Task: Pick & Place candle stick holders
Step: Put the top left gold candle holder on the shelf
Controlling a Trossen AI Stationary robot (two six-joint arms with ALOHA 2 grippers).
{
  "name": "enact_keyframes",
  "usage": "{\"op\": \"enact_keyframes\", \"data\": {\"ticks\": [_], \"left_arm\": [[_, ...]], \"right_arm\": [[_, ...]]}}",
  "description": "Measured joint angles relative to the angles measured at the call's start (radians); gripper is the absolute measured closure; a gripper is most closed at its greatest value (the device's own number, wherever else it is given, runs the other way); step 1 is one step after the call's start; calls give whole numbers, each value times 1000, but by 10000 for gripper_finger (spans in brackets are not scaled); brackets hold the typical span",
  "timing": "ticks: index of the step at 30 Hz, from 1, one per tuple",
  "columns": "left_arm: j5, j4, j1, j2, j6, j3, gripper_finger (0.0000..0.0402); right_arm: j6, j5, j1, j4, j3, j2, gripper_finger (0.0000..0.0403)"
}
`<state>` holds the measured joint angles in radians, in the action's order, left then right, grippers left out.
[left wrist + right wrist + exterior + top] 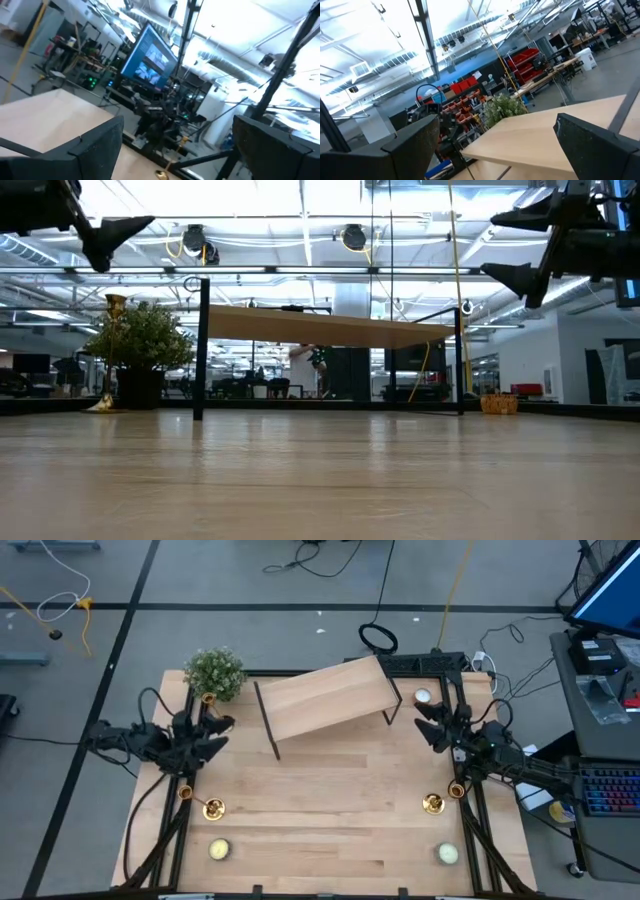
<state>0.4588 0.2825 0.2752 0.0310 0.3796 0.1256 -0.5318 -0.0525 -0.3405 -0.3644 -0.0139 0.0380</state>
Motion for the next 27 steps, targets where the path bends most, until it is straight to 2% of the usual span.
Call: {"op": "enact_keyframes", "data": {"ticks": [5,9,19,27], "left_arm": [[42,-41,0,101,-1,80,36],[69,-173,0,215,0,219,36],[208,-785,0,515,178,673,36],[304,-1206,-9,655,431,901,36]], "right_arm": [[1,0,0,-38,0,0,23],[1,0,0,-74,0,0,23],[1,0,0,-107,0,0,23],[1,0,0,-106,0,0,23]]}}
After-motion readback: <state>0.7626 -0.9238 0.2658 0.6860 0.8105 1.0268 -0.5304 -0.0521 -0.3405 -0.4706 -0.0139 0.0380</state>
